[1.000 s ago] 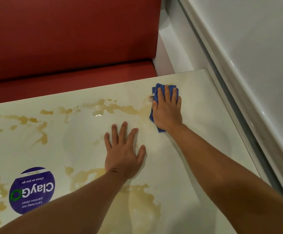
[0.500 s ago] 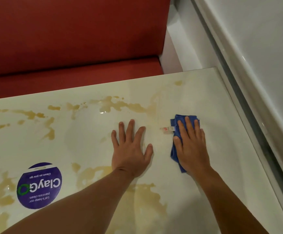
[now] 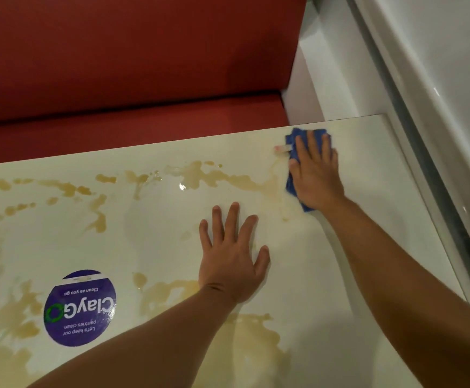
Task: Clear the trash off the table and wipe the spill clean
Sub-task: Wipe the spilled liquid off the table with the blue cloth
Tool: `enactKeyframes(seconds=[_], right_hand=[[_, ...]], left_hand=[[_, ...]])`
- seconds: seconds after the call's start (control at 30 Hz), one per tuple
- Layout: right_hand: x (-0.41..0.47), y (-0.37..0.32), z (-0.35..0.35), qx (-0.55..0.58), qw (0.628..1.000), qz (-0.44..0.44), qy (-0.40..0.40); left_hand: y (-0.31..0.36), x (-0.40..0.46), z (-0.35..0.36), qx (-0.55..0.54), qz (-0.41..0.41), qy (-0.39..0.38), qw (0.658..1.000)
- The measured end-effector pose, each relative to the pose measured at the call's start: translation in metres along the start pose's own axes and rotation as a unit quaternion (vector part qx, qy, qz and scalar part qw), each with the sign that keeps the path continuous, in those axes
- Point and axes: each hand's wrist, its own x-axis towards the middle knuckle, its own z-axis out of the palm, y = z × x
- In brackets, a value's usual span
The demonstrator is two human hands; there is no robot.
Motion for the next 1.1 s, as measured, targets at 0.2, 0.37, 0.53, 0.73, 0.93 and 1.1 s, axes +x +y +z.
enactKeyframes(seconds=[0.2,0.37,0.53,0.73,0.93,1.1], right_hand=[[-0.13,0.037,0.022,0.0,0.997,-0.079,-0.024],[-0.135,0.096,0.005,0.022,0.999,-0.005,-0.028],[-0.045,0.084,-0.009,0.029,0.994,0.109,0.012],[-0.01,-0.001,0.003,0.01,1.0,0.022,-0.001],[-0.127,0.004,0.027,-0.004,0.997,-0.079,-0.021],[-0.176,0.072,0.019,0.026,0.998,-0.052,-0.038]], left_hand=[[-0.001,0.0,0.001,0.001,0.001,-0.001,1.0],[0.0,0.0,-0.001,-0.013,0.002,-0.003,1.0],[0.001,0.0,-0.002,-0.011,0.002,-0.004,1.0],[0.001,-0.001,-0.003,0.007,-0.003,-0.014,1.0],[0.002,0.0,-0.003,0.013,-0.006,-0.014,1.0],[0.001,0.0,-0.003,-0.004,-0.004,-0.016,1.0]])
